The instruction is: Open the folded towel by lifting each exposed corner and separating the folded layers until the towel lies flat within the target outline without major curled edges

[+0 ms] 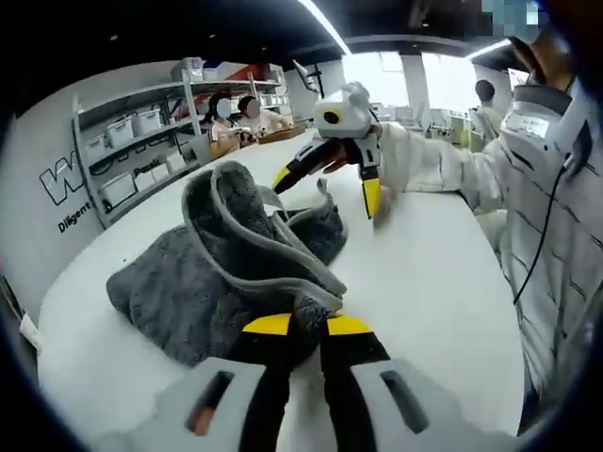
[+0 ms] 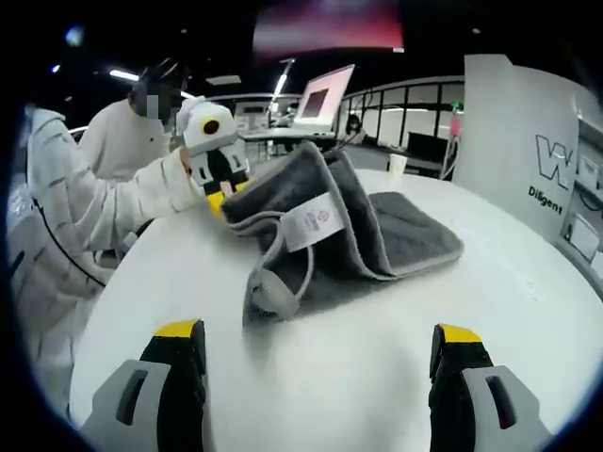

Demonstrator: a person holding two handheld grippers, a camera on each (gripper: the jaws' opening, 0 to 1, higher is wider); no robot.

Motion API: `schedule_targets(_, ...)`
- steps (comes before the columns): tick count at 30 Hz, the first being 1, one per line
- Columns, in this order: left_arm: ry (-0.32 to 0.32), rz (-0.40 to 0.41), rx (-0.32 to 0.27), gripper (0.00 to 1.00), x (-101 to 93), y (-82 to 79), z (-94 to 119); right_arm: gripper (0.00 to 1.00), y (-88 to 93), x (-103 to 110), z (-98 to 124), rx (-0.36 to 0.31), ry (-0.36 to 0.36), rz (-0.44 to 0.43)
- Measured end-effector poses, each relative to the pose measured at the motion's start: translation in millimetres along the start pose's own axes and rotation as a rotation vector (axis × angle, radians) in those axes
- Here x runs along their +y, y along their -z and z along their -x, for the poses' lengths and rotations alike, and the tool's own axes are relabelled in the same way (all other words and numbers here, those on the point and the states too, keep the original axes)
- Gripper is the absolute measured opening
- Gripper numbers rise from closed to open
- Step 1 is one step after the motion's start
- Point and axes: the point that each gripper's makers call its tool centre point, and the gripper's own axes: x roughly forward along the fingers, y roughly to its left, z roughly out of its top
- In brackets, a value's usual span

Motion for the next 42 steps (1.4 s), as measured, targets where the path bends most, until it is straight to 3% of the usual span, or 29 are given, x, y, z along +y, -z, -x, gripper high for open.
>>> schedule_targets(17, 0.019, 0.012, 0.049, 0.11, -13.9, 22.4, 17, 0.99, 4.5, 6, 0, 0.025, -0.021, 0.014)
schedule_targets(33, 0.04, 0.074, 0.028, 0.1, -10.0, 14.1, -6, 0.99, 4.7, 6, 2, 0.025, -0.021, 0.014)
schedule_targets(42, 0.036, 0.065, 0.023, 0.13, -12.9, 13.1, -2, 0.99, 5.7, 6, 2, 0.027, -0.019, 0.012)
